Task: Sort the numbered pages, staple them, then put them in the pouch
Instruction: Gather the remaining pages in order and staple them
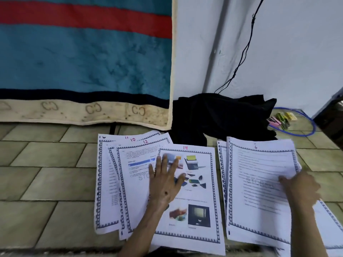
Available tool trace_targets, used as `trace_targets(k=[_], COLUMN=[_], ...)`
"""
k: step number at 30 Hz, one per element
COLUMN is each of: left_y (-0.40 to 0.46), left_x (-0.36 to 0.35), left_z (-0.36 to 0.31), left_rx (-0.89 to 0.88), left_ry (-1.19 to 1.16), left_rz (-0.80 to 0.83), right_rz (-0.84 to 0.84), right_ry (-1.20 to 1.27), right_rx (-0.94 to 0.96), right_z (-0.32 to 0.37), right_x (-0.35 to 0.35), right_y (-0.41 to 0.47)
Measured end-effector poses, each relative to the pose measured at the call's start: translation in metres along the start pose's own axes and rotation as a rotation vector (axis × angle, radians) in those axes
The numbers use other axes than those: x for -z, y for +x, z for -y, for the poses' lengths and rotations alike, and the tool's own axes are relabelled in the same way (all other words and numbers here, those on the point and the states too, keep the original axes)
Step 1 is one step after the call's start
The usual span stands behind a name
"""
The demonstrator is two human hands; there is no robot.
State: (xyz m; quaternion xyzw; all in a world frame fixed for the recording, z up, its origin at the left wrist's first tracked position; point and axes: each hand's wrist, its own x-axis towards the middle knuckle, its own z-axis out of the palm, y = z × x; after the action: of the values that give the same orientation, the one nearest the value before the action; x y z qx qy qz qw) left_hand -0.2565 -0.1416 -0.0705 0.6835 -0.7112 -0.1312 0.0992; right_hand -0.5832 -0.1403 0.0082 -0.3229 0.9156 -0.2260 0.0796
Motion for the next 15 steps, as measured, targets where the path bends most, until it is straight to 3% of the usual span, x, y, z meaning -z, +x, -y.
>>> trace_targets(k=[3,5,7,9,11,15], left_y=[0.000,0.003,0.005,0.007,0.005,0.004], left_x=[0.008,0.022,0.042,0.057,0.069,0.088], left_z=[-0.002,0.000,0.012,0.034,0.059,0.087], left_rx=[0.002,0.047,0.177,0.399,0.658,0.852], left_ry=[-0.108,-0.394,-0.709,-0.731,-0.626,-0.794], left_rz=[0.020,0.040,-0.139,-0.442,-0.610,-0.597], right_rz=[-0.169,-0.036,0.186,0.426,0.554,0.664], right_ry=[0.103,0.202,0.245,0.178,0.076,-0.027], right_rx=[0.267,0.550,0.836,1.086,1.292,1.393], right_z=[0.041,0.072,0.094,0.109,0.117,0.126], right_x=[-0.012,-0.030,-0.056,-0.083,-0.107,-0.125], right_y=[-0.033,-0.071,-0.118,-0.167,-0.206,-0.241])
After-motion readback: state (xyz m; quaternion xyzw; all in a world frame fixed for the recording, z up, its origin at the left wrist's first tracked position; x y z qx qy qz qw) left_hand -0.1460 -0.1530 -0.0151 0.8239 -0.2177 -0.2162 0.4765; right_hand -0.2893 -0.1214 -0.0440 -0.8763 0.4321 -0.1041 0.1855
